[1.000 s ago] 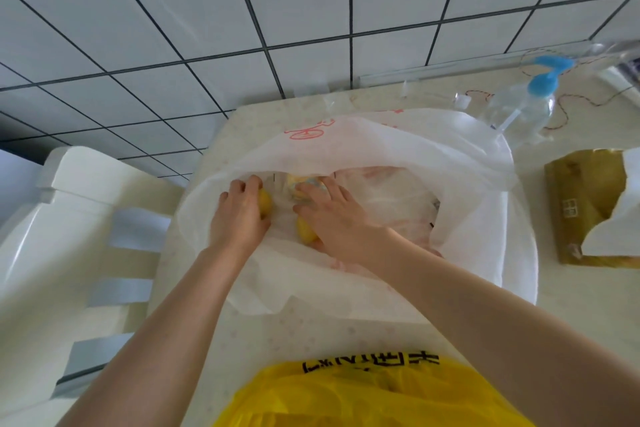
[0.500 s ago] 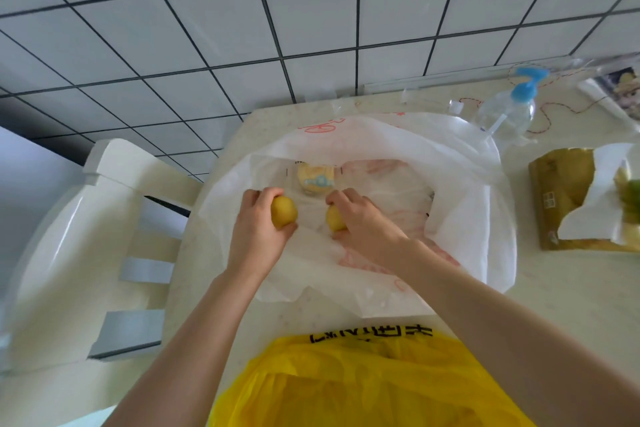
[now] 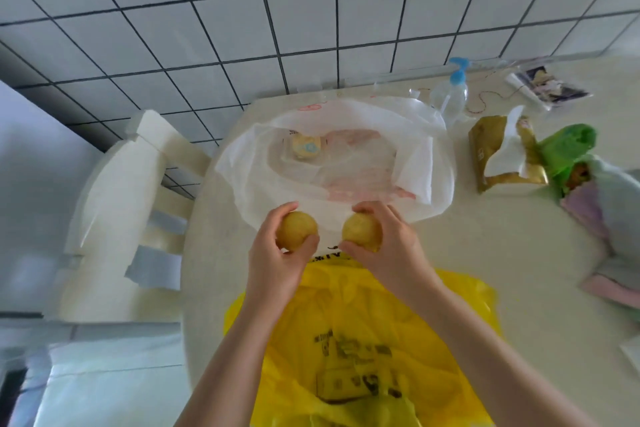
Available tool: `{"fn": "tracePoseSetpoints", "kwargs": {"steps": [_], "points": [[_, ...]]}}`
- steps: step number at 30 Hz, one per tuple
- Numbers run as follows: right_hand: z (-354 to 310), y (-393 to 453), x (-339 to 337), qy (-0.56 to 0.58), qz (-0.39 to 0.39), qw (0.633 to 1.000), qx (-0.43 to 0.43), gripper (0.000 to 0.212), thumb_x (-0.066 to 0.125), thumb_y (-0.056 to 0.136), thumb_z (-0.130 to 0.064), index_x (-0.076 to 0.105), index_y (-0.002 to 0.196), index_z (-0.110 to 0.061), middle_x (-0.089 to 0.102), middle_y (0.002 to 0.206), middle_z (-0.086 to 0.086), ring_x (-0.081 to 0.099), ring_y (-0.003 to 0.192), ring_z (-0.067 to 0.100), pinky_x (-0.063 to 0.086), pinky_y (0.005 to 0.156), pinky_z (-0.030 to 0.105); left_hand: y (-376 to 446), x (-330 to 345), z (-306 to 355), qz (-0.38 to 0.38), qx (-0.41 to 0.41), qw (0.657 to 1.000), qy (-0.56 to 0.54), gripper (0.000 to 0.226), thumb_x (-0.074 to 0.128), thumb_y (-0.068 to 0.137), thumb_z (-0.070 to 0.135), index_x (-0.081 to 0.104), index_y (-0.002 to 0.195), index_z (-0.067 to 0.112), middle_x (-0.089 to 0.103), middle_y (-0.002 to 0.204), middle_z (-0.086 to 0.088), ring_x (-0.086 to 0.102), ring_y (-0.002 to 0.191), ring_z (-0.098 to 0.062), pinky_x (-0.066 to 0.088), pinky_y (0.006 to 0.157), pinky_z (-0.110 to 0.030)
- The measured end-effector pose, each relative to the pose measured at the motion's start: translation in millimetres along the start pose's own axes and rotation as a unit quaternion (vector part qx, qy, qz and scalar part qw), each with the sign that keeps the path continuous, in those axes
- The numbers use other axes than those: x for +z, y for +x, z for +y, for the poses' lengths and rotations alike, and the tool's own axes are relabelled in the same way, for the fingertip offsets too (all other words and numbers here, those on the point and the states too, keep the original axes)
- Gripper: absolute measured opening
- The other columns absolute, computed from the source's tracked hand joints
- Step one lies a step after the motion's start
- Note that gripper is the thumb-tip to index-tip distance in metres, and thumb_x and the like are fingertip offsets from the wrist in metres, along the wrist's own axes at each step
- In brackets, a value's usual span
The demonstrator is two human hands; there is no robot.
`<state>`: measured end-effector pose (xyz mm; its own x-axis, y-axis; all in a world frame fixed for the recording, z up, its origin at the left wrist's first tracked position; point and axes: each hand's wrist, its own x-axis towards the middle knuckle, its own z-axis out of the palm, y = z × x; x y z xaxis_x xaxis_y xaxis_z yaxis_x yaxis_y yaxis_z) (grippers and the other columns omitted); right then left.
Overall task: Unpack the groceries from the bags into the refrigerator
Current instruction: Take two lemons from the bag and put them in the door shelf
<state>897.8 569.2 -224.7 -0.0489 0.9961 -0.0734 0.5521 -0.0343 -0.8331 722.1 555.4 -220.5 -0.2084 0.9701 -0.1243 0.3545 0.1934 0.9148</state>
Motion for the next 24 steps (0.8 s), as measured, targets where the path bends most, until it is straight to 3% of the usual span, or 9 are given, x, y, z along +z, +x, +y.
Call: {"fn": "tracePoseSetpoints", "kwargs": {"steps": [5, 8, 13, 18, 20, 24], "points": [[7.7, -93.1, 0.0, 0.0, 0.042, 0.998, 0.048, 0.049, 0.082, 0.071, -0.033, 0.06, 0.113, -0.027, 0.056, 0.106, -0.01, 0.053, 0.089, 0.007, 0.037, 0.07, 0.003, -79.5, -5.4, -17.5, -0.017, -0.045, 0.997, -0.053, 0.04, 0.076, 0.079, 0.012, 0.063, 0.111, 0.032, 0.066, 0.108, 0.013, 0.062, 0.09, 0.003, 0.053, 0.077, -0.022], [13.5, -141.3, 2.7, 0.005, 0.061, 0.995, 0.075, 0.048, 0.083, 0.07, -0.034, 0.061, 0.113, -0.027, 0.059, 0.11, -0.007, 0.055, 0.094, 0.01, 0.044, 0.076, 0.016, -120.5, -8.3, -26.8, -0.03, -0.045, 0.996, -0.065, 0.038, 0.077, 0.079, 0.011, 0.065, 0.109, 0.031, 0.066, 0.102, 0.017, 0.063, 0.087, 0.004, 0.051, 0.071, -0.015], [15.7, -203.1, 2.1, 0.0, 0.087, 0.992, 0.086, 0.046, 0.081, 0.071, -0.036, 0.059, 0.111, -0.03, 0.058, 0.108, -0.01, 0.053, 0.088, 0.0, 0.038, 0.066, 0.003, -167.8, -18.3, -37.3, -0.034, -0.036, 0.997, -0.056, 0.039, 0.076, 0.08, 0.014, 0.063, 0.113, 0.03, 0.06, 0.108, 0.021, 0.057, 0.091, 0.011, 0.048, 0.069, -0.009], [13.0, -246.2, -2.7, 0.009, 0.082, 0.994, 0.067, 0.043, 0.08, 0.072, -0.035, 0.058, 0.109, -0.034, 0.059, 0.108, -0.008, 0.053, 0.09, 0.0, 0.038, 0.068, 0.002, -203.8, -31.2, -37.4, -0.018, -0.036, 0.998, -0.047, 0.042, 0.076, 0.079, 0.016, 0.062, 0.116, 0.03, 0.058, 0.11, 0.021, 0.055, 0.09, 0.014, 0.048, 0.068, -0.008], [13.8, -259.2, -3.9, -0.001, 0.073, 0.996, 0.06, 0.044, 0.081, 0.072, -0.035, 0.058, 0.109, -0.033, 0.059, 0.108, -0.007, 0.052, 0.088, 0.0, 0.037, 0.067, 0.003, -218.6, -34.1, -40.1, -0.013, -0.044, 0.998, -0.052, 0.043, 0.077, 0.078, 0.017, 0.062, 0.115, 0.032, 0.058, 0.11, 0.019, 0.059, 0.094, 0.004, 0.052, 0.071, -0.014], [16.2, -284.4, -4.7, -0.009, 0.046, 0.998, 0.045, 0.047, 0.081, 0.071, -0.033, 0.06, 0.112, -0.029, 0.059, 0.11, -0.007, 0.052, 0.088, 0.003, 0.036, 0.069, 0.003, -256.8, -34.7, -45.2, 0.006, -0.061, 0.996, -0.065, 0.042, 0.078, 0.073, 0.029, 0.062, 0.111, 0.038, 0.061, 0.106, 0.014, 0.067, 0.093, -0.024, 0.059, 0.078, -0.045]]}}
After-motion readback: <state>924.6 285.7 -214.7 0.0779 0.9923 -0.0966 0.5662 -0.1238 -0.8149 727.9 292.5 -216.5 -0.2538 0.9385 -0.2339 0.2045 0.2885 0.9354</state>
